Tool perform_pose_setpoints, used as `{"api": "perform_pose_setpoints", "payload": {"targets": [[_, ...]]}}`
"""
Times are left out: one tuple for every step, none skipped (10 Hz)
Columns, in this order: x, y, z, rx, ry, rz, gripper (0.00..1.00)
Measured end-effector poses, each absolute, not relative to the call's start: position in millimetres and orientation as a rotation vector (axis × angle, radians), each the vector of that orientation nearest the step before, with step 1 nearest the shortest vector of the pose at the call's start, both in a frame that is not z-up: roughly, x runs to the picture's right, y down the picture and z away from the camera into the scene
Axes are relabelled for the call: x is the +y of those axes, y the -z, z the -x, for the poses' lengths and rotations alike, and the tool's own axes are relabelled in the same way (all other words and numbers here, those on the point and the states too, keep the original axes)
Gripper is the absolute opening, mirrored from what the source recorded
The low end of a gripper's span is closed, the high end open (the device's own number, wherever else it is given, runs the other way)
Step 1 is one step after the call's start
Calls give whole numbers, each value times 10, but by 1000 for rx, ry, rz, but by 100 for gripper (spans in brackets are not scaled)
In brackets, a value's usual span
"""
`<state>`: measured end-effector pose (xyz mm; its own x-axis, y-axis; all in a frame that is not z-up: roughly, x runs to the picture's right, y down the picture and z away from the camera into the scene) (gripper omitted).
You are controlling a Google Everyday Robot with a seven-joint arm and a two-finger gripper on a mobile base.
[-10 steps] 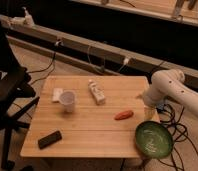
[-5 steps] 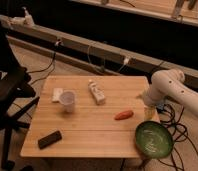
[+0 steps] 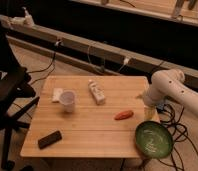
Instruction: Place the eraser in the ceramic cup
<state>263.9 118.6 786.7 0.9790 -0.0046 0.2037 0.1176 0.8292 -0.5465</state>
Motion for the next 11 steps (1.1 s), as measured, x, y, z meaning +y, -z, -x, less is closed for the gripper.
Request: {"api": "perform_pose_setpoints", "payload": {"targets": [[1199,-7854,-2652,-198,64,591,74],[1240,-7796,-2714,-195,70,591,62],[1268,-7777,-2745,-194,67,591,53],[1261,-7815,-2708,-197,67,591,46],[1197,-7904,-2674,-194,67,587,45],[1109,-7943,-2689,-194,65,585,45],[1070,-7957,-2743,-192,68,588,46],[1063,-7956,-2763,-196,71,590,51],[1087,-7964,-2776,-206,64,602,61],[1078,-8003,-2723,-234,57,613,69],[1022,-8076,-2624,-270,50,621,77]]}}
